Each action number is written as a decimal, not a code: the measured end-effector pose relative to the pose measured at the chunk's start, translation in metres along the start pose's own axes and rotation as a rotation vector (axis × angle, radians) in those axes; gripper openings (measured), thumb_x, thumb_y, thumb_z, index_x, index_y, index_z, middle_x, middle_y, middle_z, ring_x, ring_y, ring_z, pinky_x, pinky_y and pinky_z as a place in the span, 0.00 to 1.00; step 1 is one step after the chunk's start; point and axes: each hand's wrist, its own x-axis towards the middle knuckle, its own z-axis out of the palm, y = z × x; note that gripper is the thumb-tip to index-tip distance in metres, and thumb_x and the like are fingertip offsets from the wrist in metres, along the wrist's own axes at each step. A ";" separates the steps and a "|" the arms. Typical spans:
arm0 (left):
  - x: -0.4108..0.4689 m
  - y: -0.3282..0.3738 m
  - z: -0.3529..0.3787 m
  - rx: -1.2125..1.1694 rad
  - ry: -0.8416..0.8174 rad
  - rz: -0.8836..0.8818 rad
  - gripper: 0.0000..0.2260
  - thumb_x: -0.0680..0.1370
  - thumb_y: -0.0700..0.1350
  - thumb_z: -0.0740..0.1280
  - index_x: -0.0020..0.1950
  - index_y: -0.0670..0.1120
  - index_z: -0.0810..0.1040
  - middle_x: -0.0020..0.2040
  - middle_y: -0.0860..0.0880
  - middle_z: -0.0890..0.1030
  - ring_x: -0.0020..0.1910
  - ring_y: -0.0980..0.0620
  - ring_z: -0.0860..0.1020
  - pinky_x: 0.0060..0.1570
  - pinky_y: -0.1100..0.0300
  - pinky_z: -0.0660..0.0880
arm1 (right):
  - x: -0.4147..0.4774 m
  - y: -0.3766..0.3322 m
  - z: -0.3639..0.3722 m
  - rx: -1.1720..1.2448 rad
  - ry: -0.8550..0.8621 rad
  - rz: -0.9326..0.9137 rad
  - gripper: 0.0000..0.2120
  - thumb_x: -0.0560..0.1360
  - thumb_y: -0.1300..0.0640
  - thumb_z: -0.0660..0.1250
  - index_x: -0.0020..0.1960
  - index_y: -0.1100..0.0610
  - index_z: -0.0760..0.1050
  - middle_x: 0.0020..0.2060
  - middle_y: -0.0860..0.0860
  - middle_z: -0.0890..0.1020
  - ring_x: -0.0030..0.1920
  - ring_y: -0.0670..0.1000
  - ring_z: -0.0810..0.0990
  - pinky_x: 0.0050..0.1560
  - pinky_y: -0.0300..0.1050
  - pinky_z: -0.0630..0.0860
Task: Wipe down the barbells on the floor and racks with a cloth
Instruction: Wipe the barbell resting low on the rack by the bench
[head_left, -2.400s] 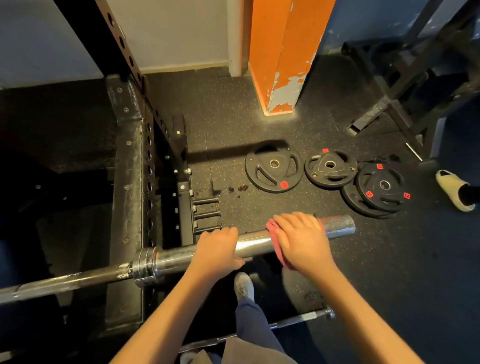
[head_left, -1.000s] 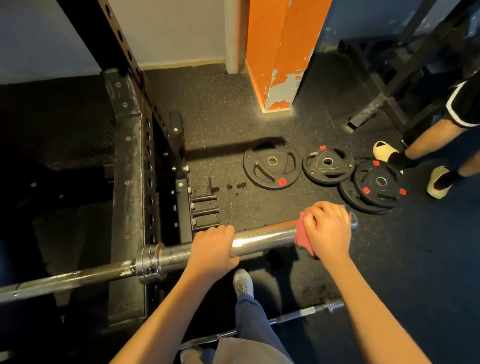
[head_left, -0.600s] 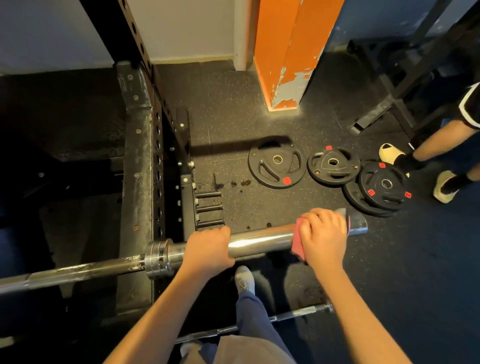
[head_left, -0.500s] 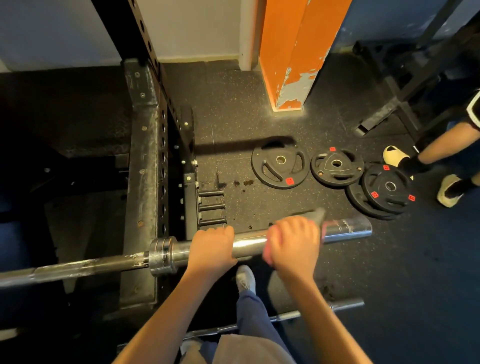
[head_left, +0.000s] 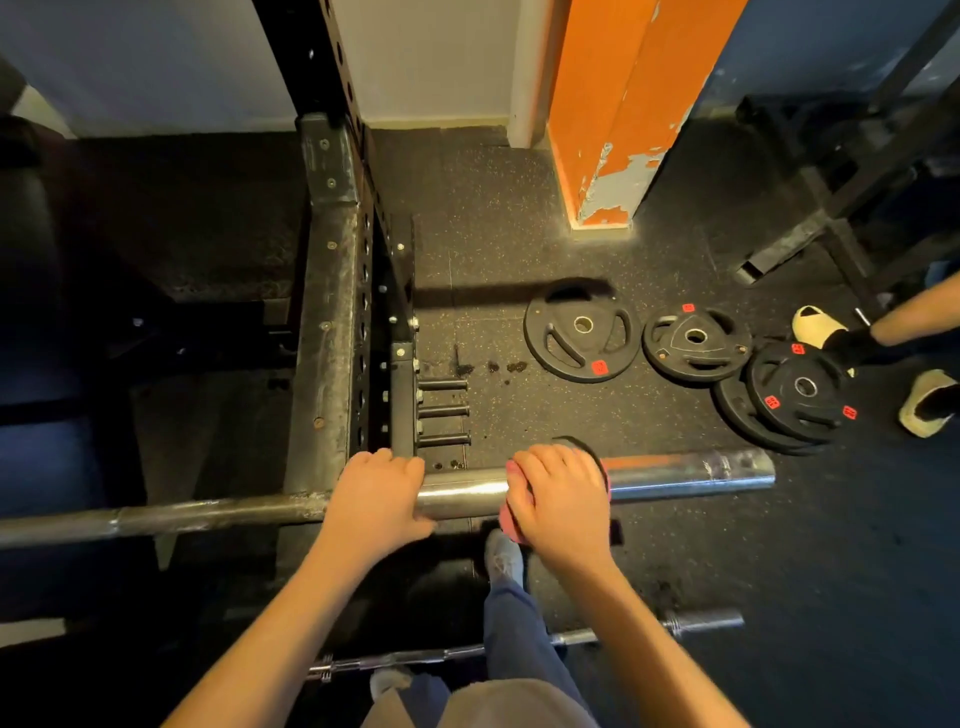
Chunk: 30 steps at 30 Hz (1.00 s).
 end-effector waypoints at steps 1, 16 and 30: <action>-0.002 0.002 0.004 0.017 0.011 -0.006 0.22 0.60 0.63 0.75 0.42 0.48 0.77 0.35 0.52 0.79 0.36 0.50 0.76 0.38 0.55 0.72 | 0.001 0.011 -0.003 -0.008 -0.012 -0.061 0.11 0.77 0.51 0.60 0.45 0.52 0.81 0.40 0.45 0.82 0.42 0.49 0.78 0.49 0.48 0.71; -0.002 0.001 -0.002 0.035 -0.024 0.015 0.22 0.72 0.63 0.64 0.60 0.51 0.71 0.54 0.53 0.78 0.53 0.52 0.74 0.54 0.56 0.68 | -0.011 0.055 -0.016 -0.056 0.125 0.175 0.16 0.78 0.50 0.56 0.44 0.54 0.81 0.39 0.48 0.81 0.43 0.52 0.78 0.50 0.50 0.70; 0.012 -0.010 -0.009 -0.040 -0.141 0.107 0.21 0.70 0.64 0.64 0.55 0.52 0.73 0.46 0.54 0.78 0.44 0.54 0.76 0.48 0.58 0.75 | -0.012 0.111 -0.033 -0.145 0.212 0.461 0.18 0.75 0.51 0.56 0.42 0.57 0.82 0.41 0.52 0.82 0.46 0.55 0.76 0.62 0.58 0.66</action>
